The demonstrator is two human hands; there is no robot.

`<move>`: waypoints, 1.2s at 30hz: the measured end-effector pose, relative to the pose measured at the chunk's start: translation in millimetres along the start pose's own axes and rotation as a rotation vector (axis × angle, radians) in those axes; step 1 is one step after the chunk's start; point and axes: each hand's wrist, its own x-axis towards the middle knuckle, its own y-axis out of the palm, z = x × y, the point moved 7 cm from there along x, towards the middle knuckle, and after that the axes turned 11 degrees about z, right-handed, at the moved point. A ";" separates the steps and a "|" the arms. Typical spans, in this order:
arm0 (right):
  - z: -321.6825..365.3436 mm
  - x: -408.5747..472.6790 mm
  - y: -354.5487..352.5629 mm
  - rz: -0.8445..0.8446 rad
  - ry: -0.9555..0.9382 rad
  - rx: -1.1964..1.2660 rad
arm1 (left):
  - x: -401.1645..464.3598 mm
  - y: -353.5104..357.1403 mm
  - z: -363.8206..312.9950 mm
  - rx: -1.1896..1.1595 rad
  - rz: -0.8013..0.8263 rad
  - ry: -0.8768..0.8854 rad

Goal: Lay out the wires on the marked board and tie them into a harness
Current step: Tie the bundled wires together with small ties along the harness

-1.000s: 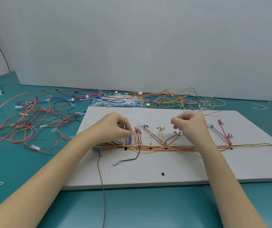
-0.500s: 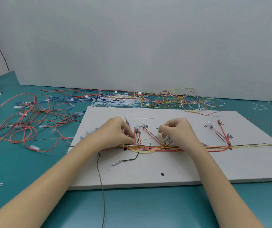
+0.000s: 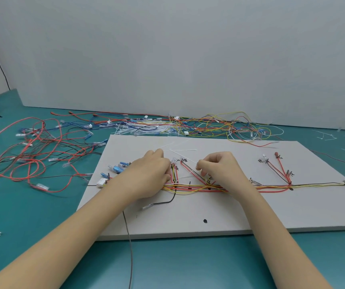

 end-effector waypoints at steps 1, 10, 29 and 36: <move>0.9 -0.2 0.7 -0.004 -0.016 0.006 | -0.7 1.5 0.7 0.005 0.023 -0.009; 7.3 -0.4 22.5 0.080 -0.139 -0.051 | -7.2 -13.9 8.3 -0.148 0.047 -0.028; 14.2 -3.8 25.7 0.033 -0.220 -0.021 | 0.4 -17.3 14.5 -0.604 -0.137 0.131; 14.8 -1.1 31.3 0.045 -0.226 0.006 | 2.9 -16.0 18.3 -0.578 -0.109 0.120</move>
